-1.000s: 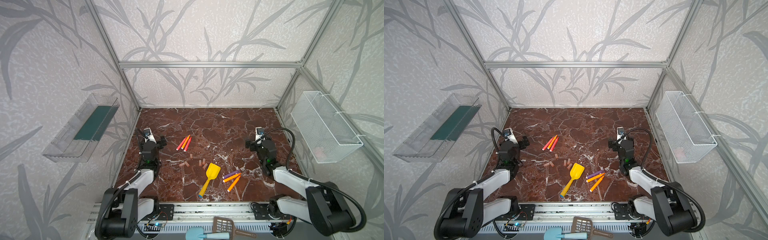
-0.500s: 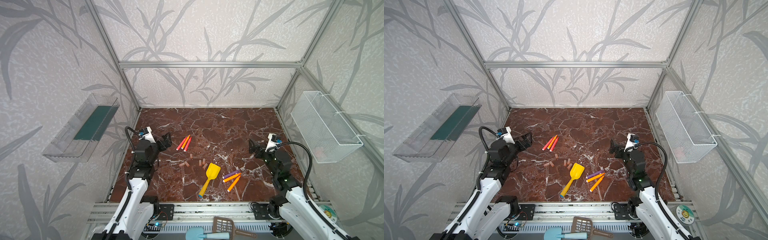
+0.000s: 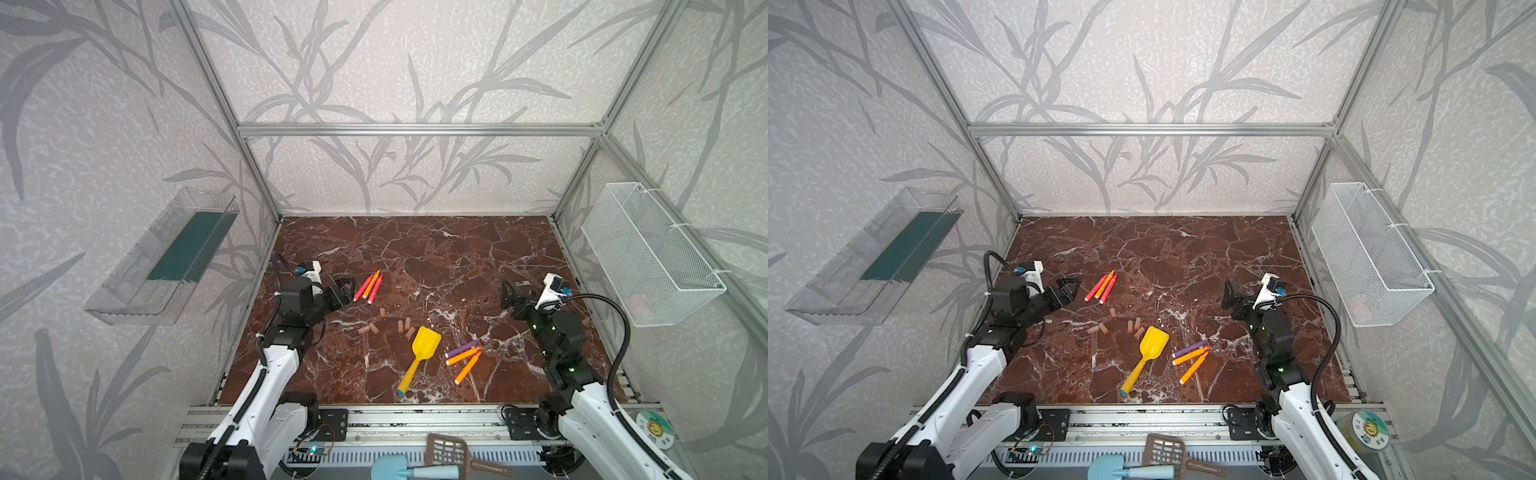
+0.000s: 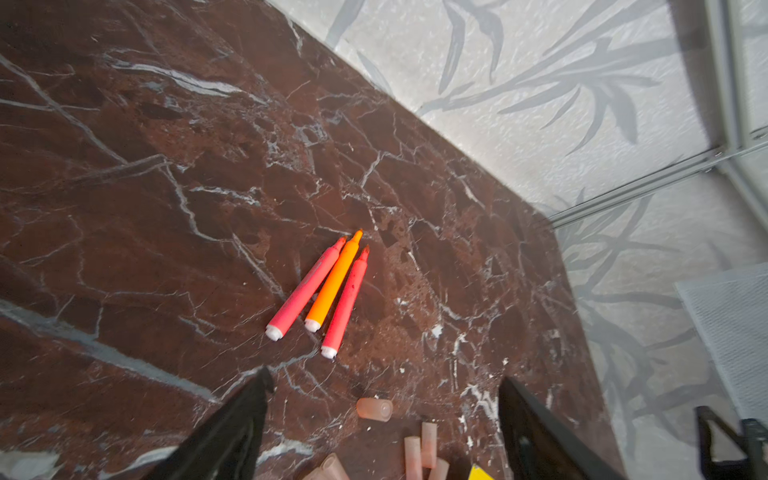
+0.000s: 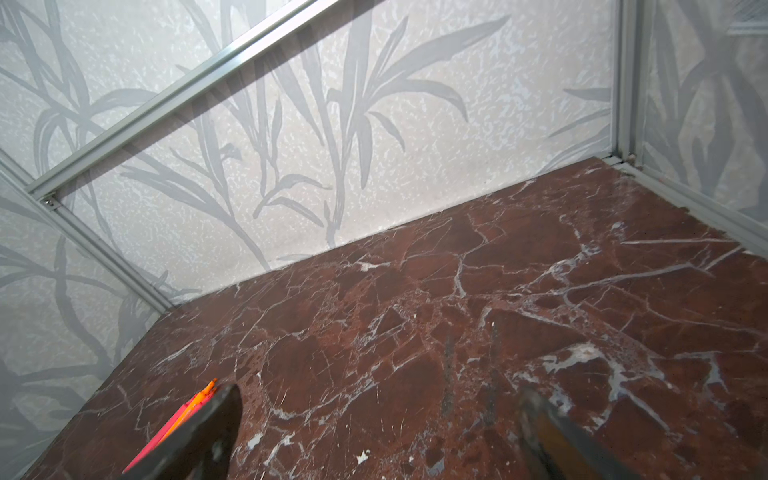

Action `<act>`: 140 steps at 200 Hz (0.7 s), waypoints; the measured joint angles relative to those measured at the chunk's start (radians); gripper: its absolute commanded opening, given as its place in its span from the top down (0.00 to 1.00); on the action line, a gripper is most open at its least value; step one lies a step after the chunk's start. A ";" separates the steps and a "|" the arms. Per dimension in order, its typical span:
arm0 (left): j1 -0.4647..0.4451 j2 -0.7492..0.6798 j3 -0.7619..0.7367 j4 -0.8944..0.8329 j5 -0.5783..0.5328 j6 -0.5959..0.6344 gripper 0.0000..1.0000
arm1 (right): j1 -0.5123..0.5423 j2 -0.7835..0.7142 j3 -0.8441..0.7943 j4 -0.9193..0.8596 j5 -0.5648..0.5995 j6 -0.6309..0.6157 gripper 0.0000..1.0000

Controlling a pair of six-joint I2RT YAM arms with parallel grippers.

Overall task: Insert the pens into the pen caps
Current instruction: 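Move the left gripper toward the pink and orange markers while the right arm rises, then lower the left gripper over the pink marker and close on it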

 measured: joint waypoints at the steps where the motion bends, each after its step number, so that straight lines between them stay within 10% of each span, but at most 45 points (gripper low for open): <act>1: -0.006 0.001 0.001 -0.003 -0.005 0.000 0.17 | 0.000 0.000 0.000 0.000 0.005 0.000 0.01; 32: -0.189 0.061 0.032 -0.094 -0.150 0.068 0.34 | 0.000 0.063 0.000 0.005 0.057 0.002 0.05; 140: -0.280 0.666 0.370 -0.239 -0.304 0.171 0.59 | -0.009 0.421 0.138 -0.035 0.112 0.019 0.20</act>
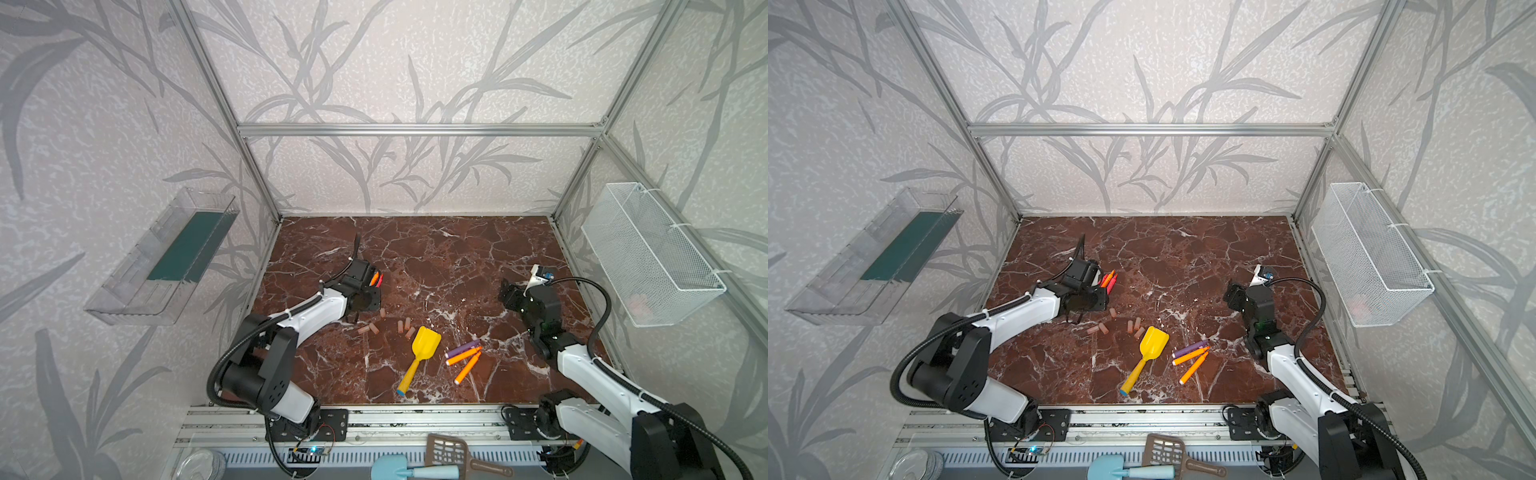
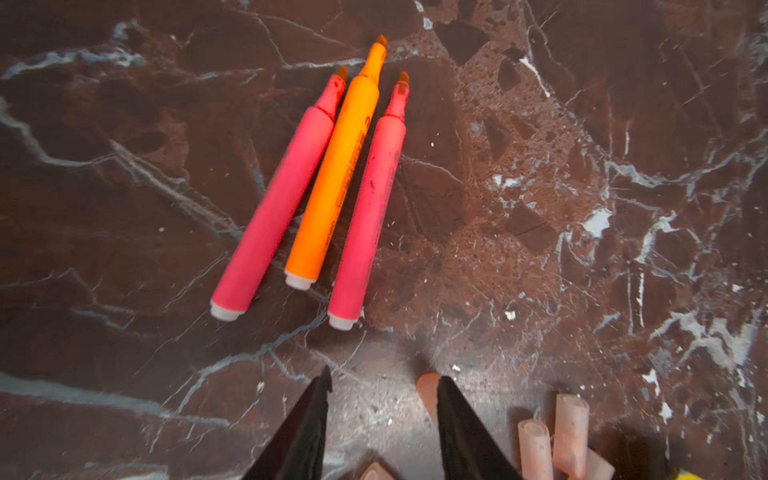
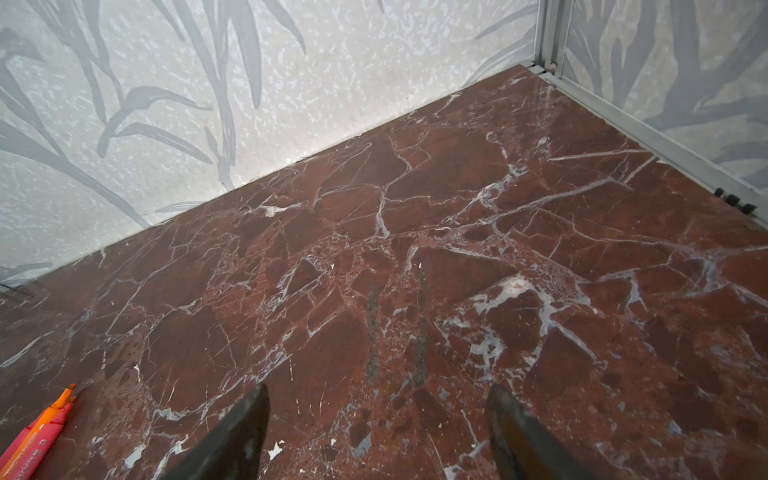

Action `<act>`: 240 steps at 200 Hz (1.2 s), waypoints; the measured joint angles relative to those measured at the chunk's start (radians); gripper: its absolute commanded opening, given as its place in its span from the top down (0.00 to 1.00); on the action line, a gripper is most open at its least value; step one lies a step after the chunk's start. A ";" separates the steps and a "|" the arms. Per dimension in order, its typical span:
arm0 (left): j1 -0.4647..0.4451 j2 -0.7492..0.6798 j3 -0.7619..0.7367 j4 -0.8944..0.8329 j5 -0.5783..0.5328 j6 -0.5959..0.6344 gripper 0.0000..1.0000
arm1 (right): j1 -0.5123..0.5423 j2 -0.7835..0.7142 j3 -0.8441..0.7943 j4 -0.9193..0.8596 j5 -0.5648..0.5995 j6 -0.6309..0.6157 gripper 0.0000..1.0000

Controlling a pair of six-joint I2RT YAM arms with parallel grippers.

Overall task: Insert the pens into the pen caps
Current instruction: 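Lower the left gripper over the pink marker and close on it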

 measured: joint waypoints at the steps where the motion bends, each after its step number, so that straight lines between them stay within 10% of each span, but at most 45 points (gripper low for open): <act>1: 0.000 0.004 0.004 -0.001 -0.002 0.000 0.59 | 0.000 0.000 0.000 0.000 0.000 0.000 0.20; 163: -0.014 0.245 0.190 -0.075 -0.090 0.031 0.38 | 0.000 0.004 0.000 -0.005 -0.030 -0.003 0.20; 240: -0.026 0.291 0.240 -0.087 -0.083 0.045 0.56 | 0.000 0.004 0.000 -0.005 -0.037 -0.006 0.20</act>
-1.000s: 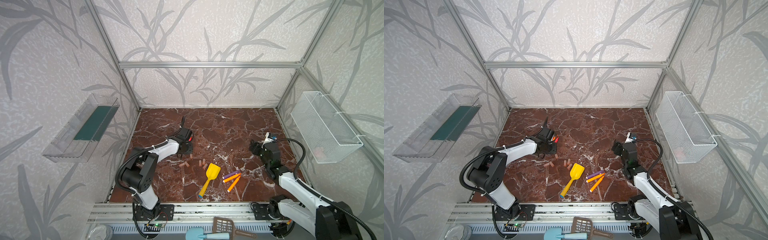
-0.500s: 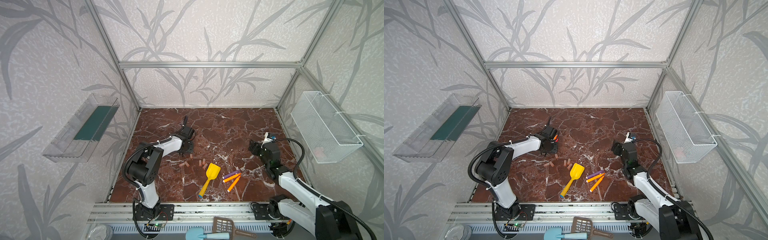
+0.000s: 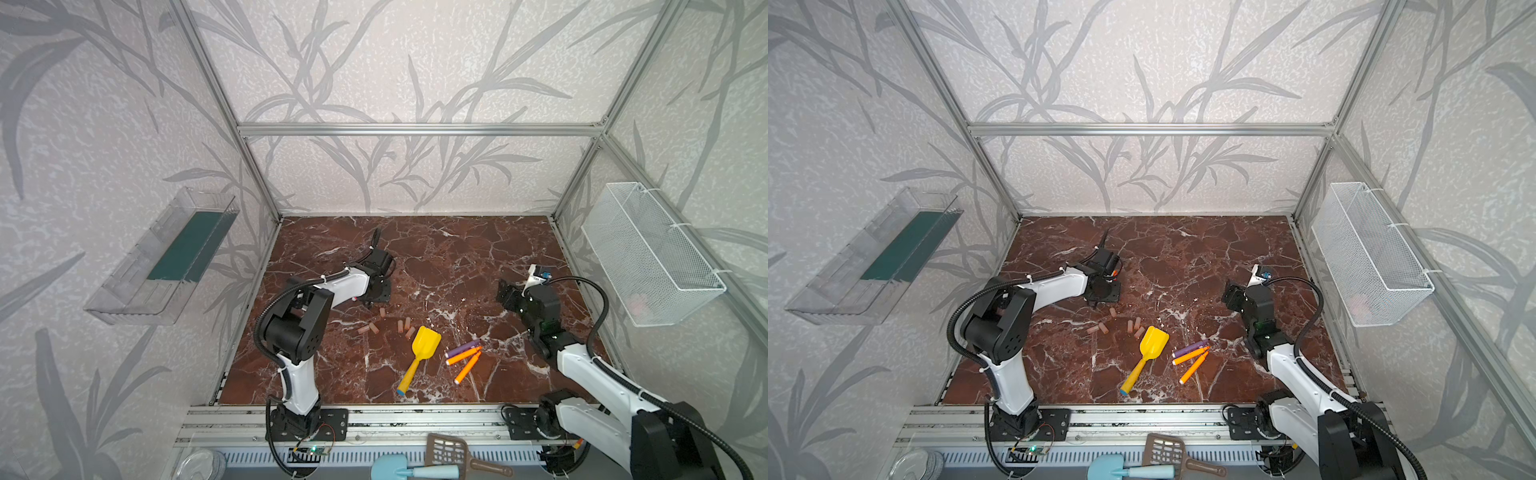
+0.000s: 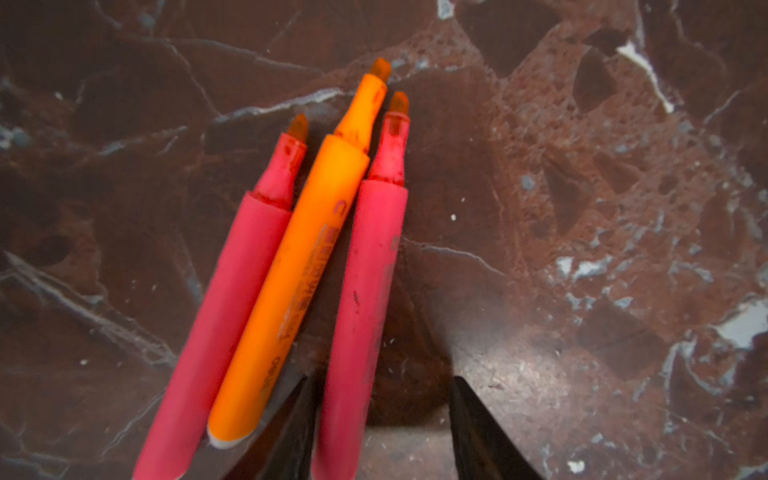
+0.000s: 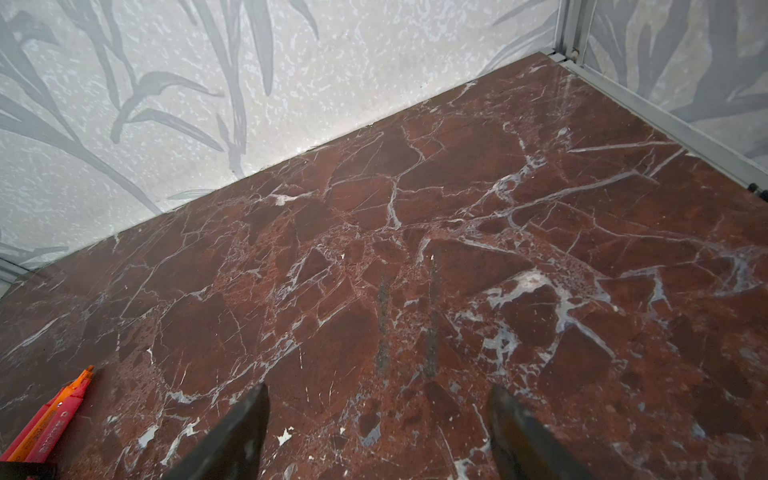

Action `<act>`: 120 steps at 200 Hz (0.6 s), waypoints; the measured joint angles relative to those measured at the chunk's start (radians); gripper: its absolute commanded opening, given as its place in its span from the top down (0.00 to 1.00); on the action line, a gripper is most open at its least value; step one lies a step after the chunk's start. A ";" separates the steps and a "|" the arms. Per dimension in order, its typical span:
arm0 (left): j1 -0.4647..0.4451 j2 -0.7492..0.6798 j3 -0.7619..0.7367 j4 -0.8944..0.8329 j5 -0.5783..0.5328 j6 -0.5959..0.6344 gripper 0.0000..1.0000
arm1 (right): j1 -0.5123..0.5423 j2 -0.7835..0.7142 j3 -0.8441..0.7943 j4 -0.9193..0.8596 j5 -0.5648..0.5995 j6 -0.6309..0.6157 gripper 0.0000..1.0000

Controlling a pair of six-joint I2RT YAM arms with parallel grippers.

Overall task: Insert the pens into the pen caps
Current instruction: 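Lower the left gripper over the pink marker and close on it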

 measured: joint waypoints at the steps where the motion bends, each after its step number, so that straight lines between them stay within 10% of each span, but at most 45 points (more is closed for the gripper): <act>1: 0.000 0.001 0.001 0.000 0.000 0.000 0.56 | 0.000 0.000 0.000 0.000 0.000 0.000 0.20; 120: -0.007 0.020 0.023 0.002 -0.021 0.000 0.97 | 0.000 0.050 0.023 -0.001 -0.048 0.021 0.17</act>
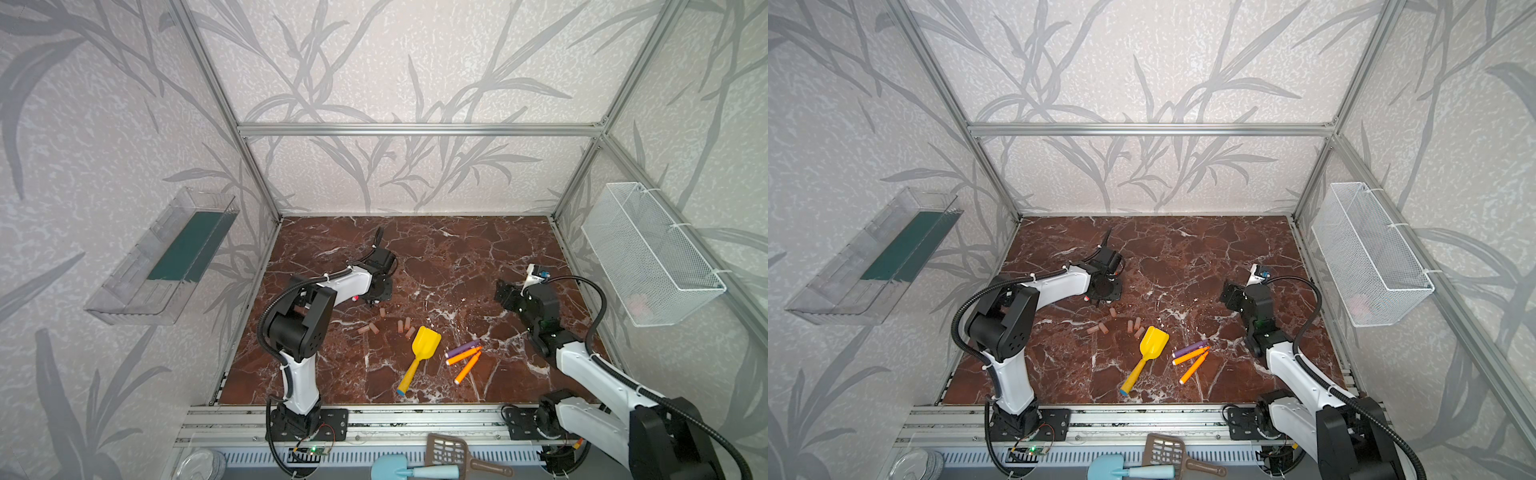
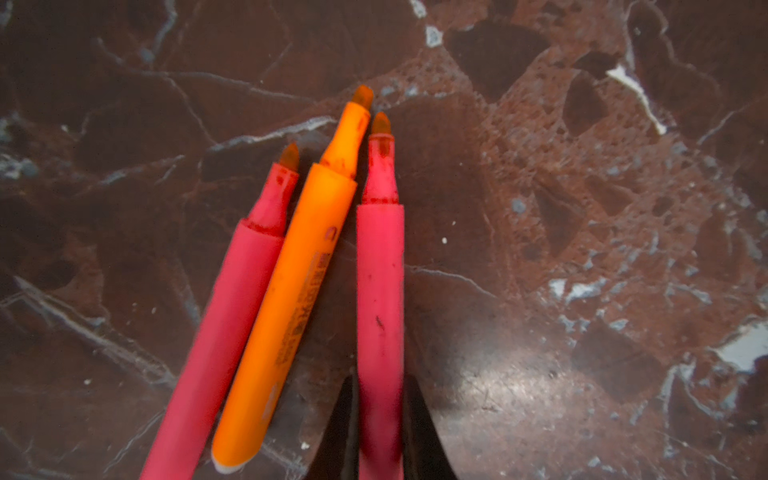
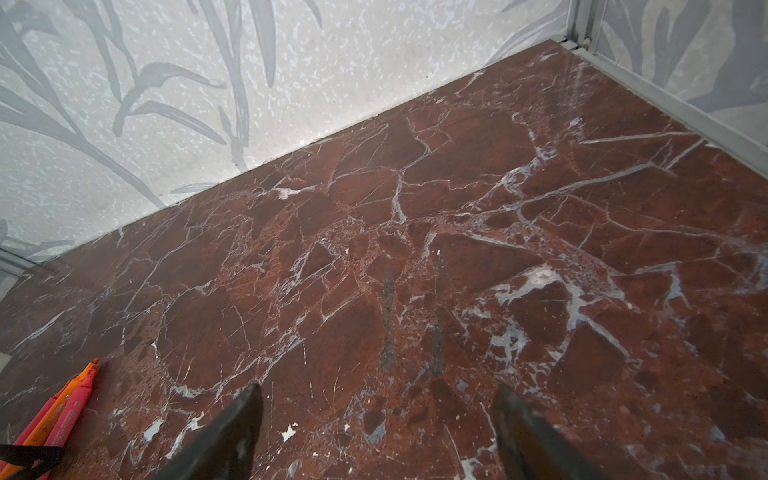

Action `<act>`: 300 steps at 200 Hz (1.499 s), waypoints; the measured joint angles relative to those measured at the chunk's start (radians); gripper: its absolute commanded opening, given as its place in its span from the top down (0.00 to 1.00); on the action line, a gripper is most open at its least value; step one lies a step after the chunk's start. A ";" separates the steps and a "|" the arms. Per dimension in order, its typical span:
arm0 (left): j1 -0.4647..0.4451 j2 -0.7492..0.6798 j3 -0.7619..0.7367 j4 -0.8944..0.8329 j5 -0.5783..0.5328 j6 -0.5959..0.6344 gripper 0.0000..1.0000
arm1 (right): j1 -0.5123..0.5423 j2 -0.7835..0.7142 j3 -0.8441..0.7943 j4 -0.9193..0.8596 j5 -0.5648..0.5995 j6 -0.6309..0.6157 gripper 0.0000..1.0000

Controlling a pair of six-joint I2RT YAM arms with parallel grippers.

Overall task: Insert the pens into the pen caps
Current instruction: 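Lower the left gripper over the pink marker and close on it, then lift the pink marker with the left gripper while the right gripper approaches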

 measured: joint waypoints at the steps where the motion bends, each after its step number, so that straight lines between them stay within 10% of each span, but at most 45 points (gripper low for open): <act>1: 0.000 0.000 0.000 0.000 0.000 -0.001 0.97 | 0.000 0.002 0.001 0.000 -0.002 0.002 0.17; 85: -0.001 -0.232 -0.013 -0.054 0.125 -0.071 1.00 | 0.039 -0.035 0.107 -0.003 -0.336 0.216 0.11; 183: -0.014 -0.563 -0.041 -0.032 0.320 -0.174 1.00 | 0.166 -0.013 0.082 0.161 -0.425 0.331 0.13; 300: -0.382 -0.556 -0.220 0.182 0.178 0.103 1.00 | 0.389 -0.023 0.090 0.168 -0.438 0.347 0.12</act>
